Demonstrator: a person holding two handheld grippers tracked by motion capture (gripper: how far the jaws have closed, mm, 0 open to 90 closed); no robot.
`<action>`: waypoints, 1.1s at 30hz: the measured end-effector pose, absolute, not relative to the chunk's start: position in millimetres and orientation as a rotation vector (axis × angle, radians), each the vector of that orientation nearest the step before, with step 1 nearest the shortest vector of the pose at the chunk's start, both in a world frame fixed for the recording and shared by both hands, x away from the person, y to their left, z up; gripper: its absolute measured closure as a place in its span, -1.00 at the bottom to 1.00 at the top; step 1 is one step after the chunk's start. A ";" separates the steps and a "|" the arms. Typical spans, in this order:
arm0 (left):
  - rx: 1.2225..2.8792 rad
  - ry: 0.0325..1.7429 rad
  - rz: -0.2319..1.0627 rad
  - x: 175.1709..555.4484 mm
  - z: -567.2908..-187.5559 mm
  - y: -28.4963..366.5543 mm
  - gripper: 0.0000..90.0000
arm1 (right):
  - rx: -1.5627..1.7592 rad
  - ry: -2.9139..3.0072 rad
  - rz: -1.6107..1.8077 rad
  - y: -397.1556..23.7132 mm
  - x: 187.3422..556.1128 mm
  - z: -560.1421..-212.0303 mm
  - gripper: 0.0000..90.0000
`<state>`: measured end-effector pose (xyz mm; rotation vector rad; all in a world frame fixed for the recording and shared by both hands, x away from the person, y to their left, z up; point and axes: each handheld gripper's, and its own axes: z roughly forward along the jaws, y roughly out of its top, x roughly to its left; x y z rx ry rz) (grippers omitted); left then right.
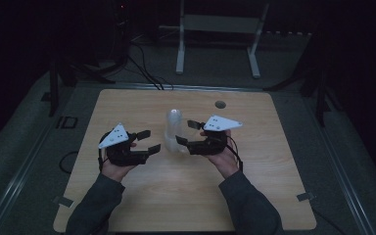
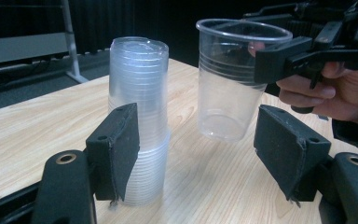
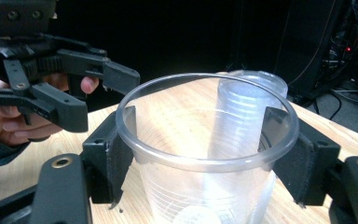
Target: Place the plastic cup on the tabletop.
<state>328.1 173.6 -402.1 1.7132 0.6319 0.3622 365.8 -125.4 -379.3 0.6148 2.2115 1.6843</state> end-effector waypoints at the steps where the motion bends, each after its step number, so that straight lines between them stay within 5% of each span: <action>1: 1.714 0.632 0.362 328.2 -402.3 173.3 -0.31 | 0.620 2.210 1.675 -126.0 365.4 -381.4 -0.39; 33: 1.721 0.630 0.365 328.1 -403.1 172.4 -0.30 | 0.676 2.212 1.661 -135.7 364.5 -406.2 -0.39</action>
